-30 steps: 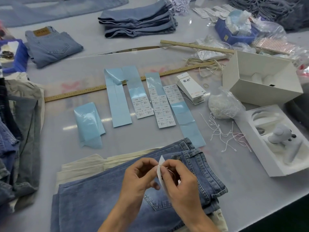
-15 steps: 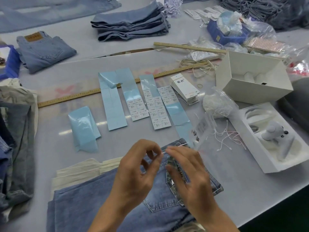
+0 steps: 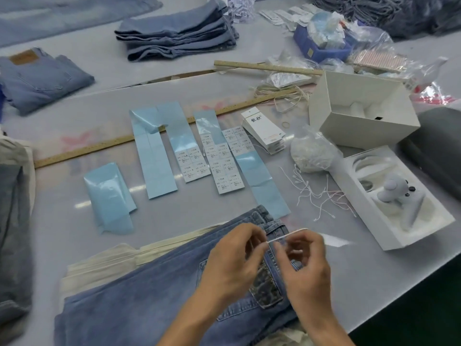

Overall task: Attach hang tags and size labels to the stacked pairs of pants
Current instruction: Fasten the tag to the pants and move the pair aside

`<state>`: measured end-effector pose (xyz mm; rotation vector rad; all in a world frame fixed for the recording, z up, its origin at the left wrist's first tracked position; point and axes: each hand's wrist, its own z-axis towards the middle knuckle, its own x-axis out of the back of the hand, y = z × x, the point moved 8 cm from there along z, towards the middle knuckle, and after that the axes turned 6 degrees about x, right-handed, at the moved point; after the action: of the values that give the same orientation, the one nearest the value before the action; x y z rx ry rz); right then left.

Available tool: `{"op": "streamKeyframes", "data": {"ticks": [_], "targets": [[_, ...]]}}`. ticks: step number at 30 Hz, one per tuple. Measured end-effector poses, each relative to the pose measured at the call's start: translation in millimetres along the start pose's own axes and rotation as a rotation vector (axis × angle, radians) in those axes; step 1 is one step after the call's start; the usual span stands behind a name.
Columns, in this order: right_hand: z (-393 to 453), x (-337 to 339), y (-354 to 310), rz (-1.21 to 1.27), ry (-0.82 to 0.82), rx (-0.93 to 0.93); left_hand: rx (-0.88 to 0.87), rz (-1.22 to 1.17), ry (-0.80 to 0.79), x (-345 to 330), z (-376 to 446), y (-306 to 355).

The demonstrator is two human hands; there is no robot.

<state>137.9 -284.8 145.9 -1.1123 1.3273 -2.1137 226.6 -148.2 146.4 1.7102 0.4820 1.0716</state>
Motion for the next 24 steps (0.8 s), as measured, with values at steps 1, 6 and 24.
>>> {"op": "streamKeyframes", "data": {"ticks": [1, 6, 24], "targets": [[0.7, 4.5, 3.9, -0.004, 0.058, -0.037, 0.011, 0.007, 0.016, 0.3, 2.2, -2.8], [11.2, -6.3, -1.9, -0.149, -0.127, 0.176, 0.058, 0.004, -0.067, -16.3, 19.4, -13.4], [30.2, -0.2, 66.2, 0.204, -0.3, -0.272, 0.063, -0.186, -0.246, -63.1, 51.7, -31.3]]}}
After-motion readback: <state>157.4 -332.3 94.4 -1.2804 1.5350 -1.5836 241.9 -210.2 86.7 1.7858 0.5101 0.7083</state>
